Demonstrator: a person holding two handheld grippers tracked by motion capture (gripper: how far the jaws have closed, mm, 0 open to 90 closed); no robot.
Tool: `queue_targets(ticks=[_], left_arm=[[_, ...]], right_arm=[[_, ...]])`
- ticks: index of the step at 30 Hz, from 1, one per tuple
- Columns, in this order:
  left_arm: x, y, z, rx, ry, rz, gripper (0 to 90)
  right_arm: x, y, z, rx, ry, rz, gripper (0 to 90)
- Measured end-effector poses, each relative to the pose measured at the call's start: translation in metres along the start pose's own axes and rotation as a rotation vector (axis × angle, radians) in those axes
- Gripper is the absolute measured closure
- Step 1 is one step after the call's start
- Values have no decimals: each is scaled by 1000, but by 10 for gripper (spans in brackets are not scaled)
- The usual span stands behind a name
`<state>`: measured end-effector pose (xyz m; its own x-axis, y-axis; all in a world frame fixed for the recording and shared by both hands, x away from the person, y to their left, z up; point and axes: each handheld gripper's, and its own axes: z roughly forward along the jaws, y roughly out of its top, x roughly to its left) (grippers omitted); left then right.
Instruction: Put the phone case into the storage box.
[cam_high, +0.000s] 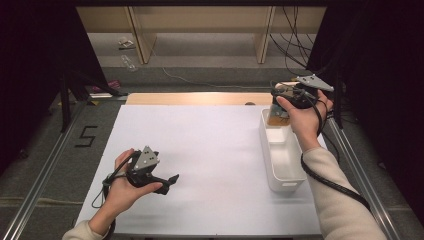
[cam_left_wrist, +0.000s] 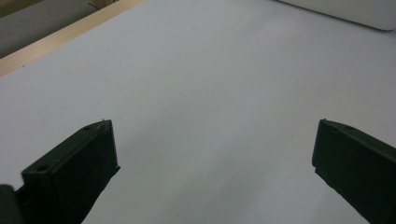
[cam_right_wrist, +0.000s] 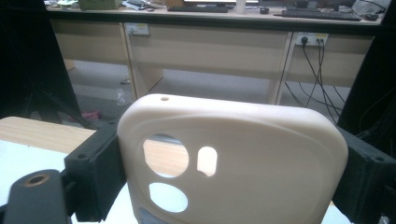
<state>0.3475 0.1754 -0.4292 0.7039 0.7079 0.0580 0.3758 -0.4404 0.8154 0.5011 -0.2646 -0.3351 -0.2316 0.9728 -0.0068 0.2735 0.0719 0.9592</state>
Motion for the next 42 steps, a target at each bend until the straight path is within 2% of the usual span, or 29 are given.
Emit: queue_targets(ticks=[42], left_arm=[[-1, 0, 0, 0, -2, 2, 0]], right_arm=[[-4, 0, 19, 21, -22, 5, 126]])
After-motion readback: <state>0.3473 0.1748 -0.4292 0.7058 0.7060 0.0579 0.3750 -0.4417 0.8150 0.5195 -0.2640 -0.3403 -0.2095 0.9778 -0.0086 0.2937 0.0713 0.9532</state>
